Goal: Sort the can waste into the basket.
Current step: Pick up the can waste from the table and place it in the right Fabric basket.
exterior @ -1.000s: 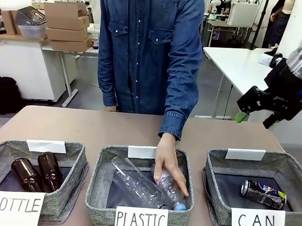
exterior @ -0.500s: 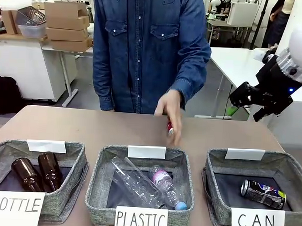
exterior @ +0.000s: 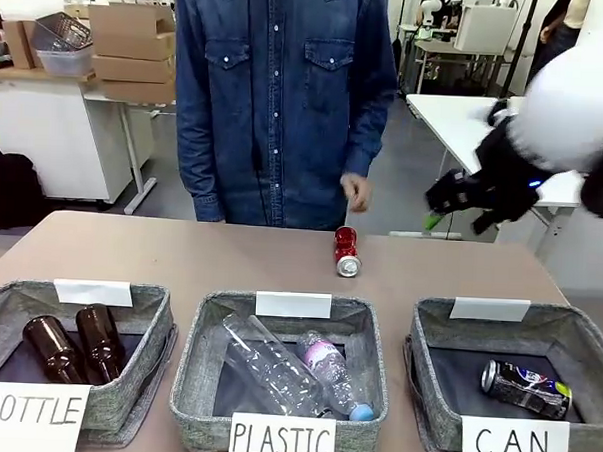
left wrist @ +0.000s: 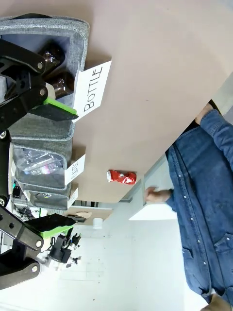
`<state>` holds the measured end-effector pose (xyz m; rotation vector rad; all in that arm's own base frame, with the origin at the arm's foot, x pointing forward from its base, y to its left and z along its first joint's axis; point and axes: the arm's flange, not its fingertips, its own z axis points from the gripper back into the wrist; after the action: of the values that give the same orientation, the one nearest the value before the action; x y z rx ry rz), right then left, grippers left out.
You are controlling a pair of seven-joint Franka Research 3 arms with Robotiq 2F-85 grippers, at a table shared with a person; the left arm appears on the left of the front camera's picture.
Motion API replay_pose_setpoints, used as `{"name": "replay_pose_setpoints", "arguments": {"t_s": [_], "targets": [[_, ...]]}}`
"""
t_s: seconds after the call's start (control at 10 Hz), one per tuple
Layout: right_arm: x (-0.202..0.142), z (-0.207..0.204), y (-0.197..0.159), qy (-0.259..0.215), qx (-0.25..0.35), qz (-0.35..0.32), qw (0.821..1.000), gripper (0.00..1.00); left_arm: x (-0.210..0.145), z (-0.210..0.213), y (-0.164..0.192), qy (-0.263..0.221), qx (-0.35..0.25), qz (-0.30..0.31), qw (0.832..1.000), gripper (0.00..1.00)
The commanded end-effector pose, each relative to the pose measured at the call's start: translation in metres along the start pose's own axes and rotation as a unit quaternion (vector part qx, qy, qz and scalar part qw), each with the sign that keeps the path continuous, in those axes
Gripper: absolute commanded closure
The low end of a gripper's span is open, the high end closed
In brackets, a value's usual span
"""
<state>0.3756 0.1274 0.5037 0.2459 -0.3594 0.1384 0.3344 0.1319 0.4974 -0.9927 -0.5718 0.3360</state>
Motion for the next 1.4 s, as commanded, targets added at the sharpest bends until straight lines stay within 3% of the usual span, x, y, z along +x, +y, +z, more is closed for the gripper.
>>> {"name": "replay_pose_setpoints", "arguments": {"t_s": [0.0,0.4,0.8,1.3], "targets": [[0.048,-0.059,0.023,0.025,-0.008,0.048,0.999,0.0,0.001,0.001,0.001,0.003,0.0,-0.009,1.0,0.0],[0.106,-0.174,0.062,0.007,-0.052,0.018,0.998,0.0,0.001,0.001,0.001,0.003,0.0,-0.009,1.0,0.0],[0.137,-0.269,0.063,-0.011,-0.11,-0.02,0.994,0.0,0.001,0.001,0.001,0.003,0.0,-0.009,1.0,0.0],[0.145,-0.298,0.056,-0.013,-0.11,-0.07,0.991,0.0,0.001,0.001,0.001,0.003,0.0,-0.009,1.0,0.0]]}}
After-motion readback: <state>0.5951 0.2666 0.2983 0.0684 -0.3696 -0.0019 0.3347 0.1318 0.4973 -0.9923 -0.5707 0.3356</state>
